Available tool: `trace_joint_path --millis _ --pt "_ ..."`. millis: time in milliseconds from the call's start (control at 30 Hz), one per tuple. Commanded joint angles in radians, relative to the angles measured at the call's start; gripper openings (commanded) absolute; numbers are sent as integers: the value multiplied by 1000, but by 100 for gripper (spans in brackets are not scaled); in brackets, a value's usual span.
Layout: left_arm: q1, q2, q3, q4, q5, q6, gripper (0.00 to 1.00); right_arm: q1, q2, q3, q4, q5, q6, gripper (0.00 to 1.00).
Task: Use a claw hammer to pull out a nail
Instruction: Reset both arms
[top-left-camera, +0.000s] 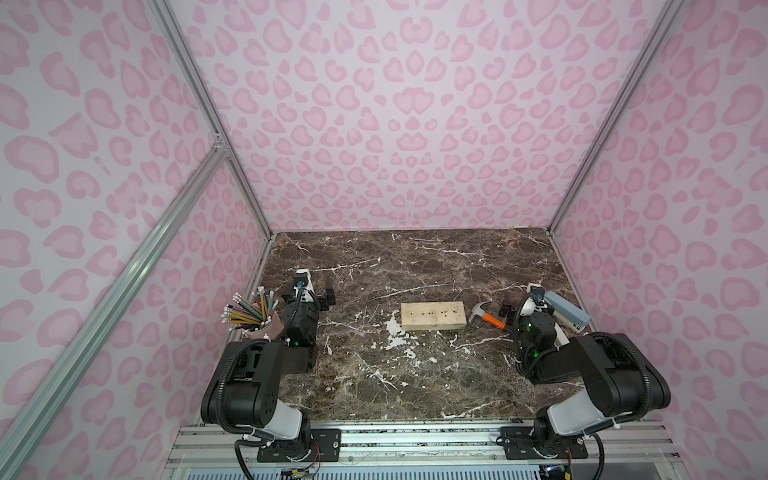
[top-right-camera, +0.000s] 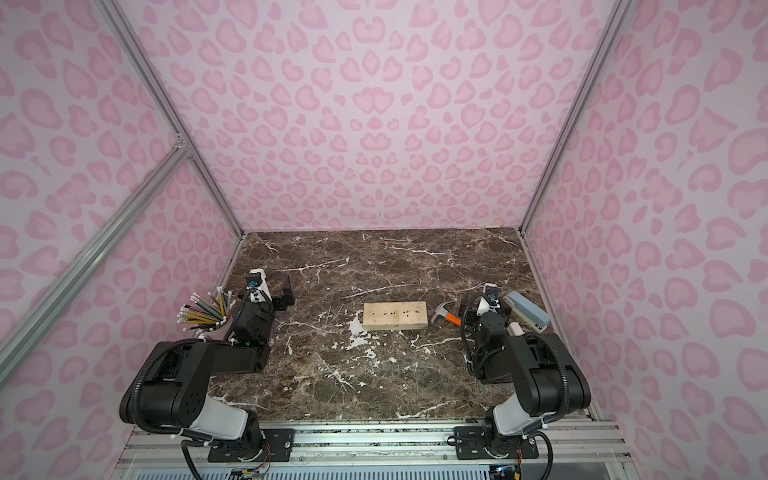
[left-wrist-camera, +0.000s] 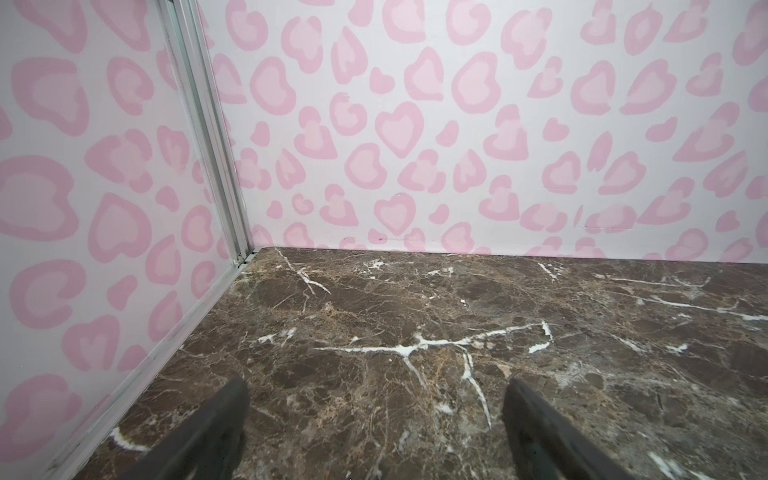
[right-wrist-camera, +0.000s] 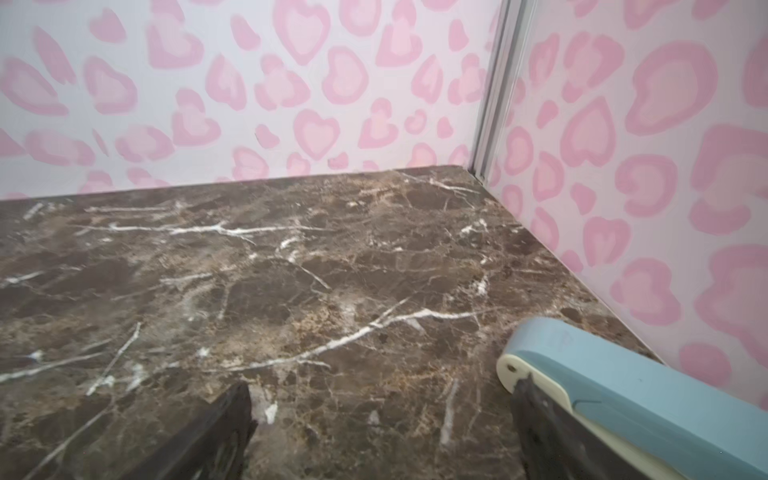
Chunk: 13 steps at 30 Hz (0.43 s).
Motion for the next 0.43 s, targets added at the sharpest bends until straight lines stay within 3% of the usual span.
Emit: trace_joint_path --millis 0,200,267,400 --pt "-2 -5 -5 62 -2 10 97 18 -31 13 6 20 -5 99" --pt "-2 -3 -4 65 -2 10 97 -7 -18 36 -24 -43 2 99" --pt "-1 -1 -2 63 -2 10 97 -53 -20 54 -65 -143 20 99" --pt "-2 -5 -7 69 -2 10 97 -37 -28 43 -50 -125 7 99"
